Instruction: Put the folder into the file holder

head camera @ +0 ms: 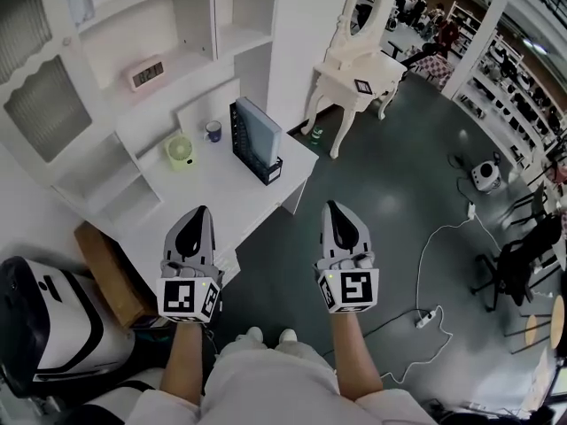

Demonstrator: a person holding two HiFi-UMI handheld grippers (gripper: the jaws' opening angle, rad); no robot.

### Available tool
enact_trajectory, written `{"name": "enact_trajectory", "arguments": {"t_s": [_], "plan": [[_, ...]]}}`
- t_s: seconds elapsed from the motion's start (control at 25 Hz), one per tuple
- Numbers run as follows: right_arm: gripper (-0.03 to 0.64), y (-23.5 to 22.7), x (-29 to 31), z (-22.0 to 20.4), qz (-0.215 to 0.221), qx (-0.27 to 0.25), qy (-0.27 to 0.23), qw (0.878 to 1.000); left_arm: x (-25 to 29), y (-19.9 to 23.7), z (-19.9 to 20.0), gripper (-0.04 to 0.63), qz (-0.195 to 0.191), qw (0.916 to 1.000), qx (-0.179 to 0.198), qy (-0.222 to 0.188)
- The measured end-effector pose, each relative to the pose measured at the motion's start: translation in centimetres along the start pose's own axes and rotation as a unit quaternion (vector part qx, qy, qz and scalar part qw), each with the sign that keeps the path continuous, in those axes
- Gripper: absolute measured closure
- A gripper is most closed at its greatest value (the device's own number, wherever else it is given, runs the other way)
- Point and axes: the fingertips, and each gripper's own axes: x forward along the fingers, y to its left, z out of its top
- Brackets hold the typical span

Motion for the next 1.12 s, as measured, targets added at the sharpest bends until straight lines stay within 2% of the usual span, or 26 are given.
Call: {"name": "enact_trajectory", "arguments": {"t_s": [0.16,0.44,1.12], "plan": [[0.620,-1.1,-0.8,0.5,0.002,-0.007,-0.005,1.000,0.2,-1.8,0.7,0.598,-0.002,0.9999,0.011,-0.006],[0.620,-3.1,-1.9,0.7,0.005,0.011,-0.007,1.000,1.0,-4.8,0.5,0.598,-0.010,0.9998,0.018,0.004],[0.620,-4.2,-4.0,0.4,0.011,0.024,-0.013,1.000,0.7,-7.4,0.4,0.597,-0.018,0.9995,0.023,0.008]]}}
